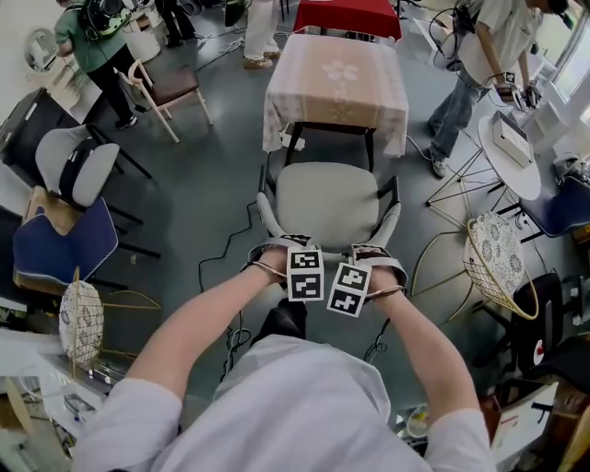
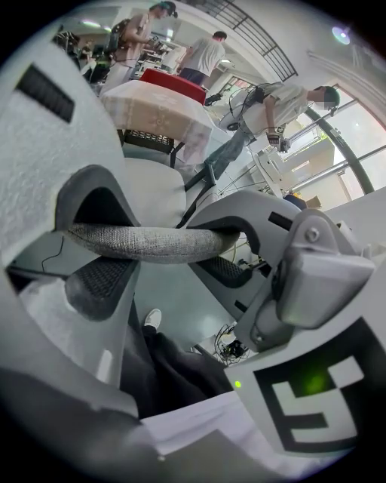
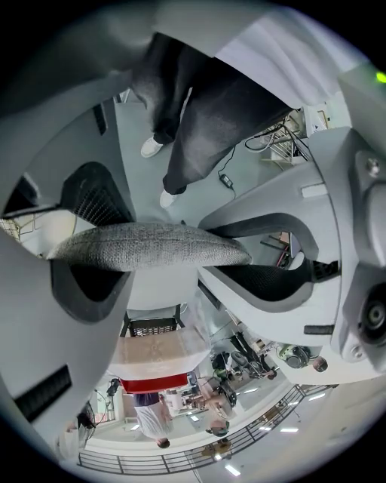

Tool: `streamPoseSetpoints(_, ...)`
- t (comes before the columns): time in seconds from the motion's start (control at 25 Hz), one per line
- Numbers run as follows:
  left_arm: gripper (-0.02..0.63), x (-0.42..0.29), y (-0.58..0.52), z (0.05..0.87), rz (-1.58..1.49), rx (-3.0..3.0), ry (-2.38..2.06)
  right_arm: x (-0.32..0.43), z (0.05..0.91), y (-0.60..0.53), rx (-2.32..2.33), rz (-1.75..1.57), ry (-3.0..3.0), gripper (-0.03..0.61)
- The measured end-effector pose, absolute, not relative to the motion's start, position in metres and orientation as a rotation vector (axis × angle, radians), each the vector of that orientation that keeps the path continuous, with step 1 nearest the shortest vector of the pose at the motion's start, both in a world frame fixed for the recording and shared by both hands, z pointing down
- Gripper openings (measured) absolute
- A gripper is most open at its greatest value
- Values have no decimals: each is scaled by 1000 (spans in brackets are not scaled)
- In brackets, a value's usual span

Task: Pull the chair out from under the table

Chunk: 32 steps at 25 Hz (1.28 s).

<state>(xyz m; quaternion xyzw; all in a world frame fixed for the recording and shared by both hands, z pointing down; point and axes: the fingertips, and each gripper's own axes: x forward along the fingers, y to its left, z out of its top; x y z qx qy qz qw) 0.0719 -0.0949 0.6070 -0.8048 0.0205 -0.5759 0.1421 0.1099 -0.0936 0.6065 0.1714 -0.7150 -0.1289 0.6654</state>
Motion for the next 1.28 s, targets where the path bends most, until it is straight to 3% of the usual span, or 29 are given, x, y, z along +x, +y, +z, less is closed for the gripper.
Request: streamPoseSetpoints(1.28,100,57,-25,610,-1718,-2296,114,96,608,-23,374,-316,-1644,111)
